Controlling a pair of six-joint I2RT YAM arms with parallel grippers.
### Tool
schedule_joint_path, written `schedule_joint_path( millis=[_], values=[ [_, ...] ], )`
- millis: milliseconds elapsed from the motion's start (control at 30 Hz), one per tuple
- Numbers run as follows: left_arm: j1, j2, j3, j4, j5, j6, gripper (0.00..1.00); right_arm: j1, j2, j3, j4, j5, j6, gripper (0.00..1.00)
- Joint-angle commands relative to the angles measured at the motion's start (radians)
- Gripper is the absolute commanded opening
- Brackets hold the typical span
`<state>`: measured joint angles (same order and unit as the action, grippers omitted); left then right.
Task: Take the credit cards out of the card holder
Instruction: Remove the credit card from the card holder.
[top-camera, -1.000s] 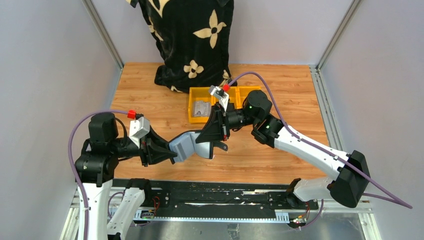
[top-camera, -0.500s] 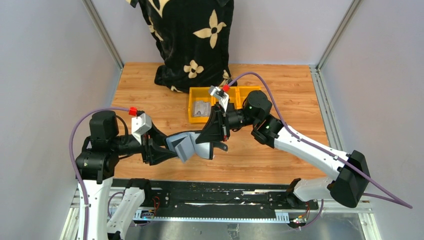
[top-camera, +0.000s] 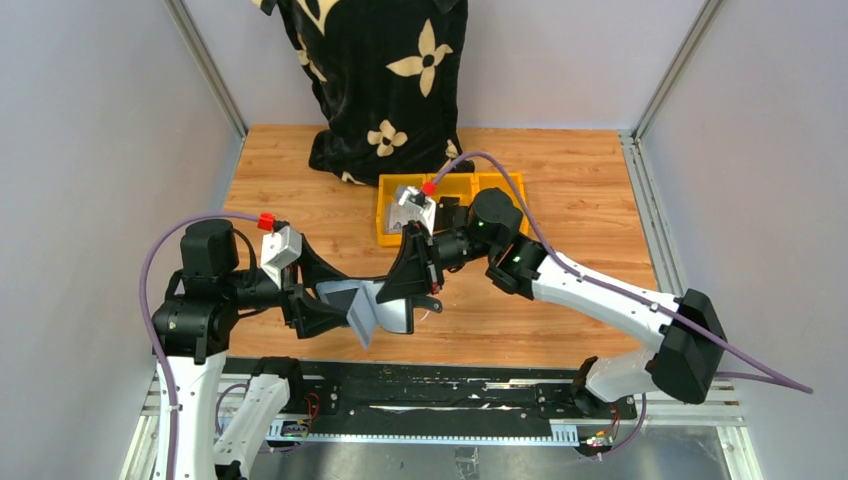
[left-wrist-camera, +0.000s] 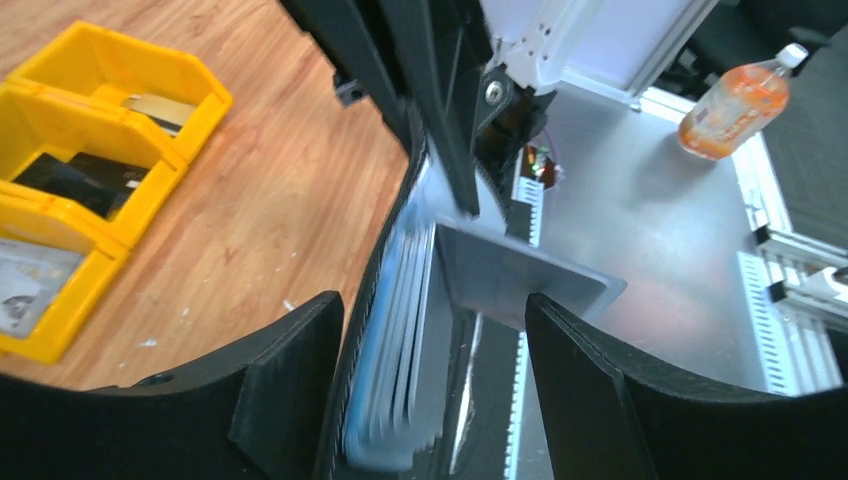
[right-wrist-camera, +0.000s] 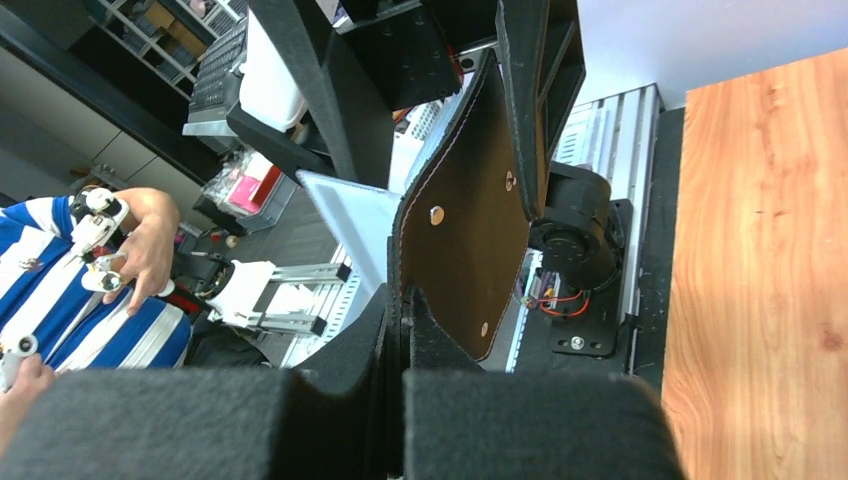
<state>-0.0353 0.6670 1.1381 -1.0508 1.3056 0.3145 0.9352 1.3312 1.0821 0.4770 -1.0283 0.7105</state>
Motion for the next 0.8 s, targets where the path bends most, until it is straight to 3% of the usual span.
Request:
schedule_joint_path(
  millis=[0,233,567,767],
  values=[
    [-0.003,0.018,-0.012,-0.009,0.095,-0.012,0.75,0.053,0.055,0.05,0.11,0.004,0.031,0.0],
    [-0.003,-0.012,-0.041,-0.007,0.047,0.004,0.72,0.074,0.092,0.084,0.178,0.005,0.077,0.0],
    [-0.003,-0.013,-0.048,-0.006,0.03,-0.001,0.41,0.096,0.141,0.085,0.413,0.008,0.236,0.0],
    [-0.003,-0.024,-0.002,-0.005,0.027,-0.025,0.17,0.083,0.12,0.045,0.373,0.024,0.206,0.03]
  ],
)
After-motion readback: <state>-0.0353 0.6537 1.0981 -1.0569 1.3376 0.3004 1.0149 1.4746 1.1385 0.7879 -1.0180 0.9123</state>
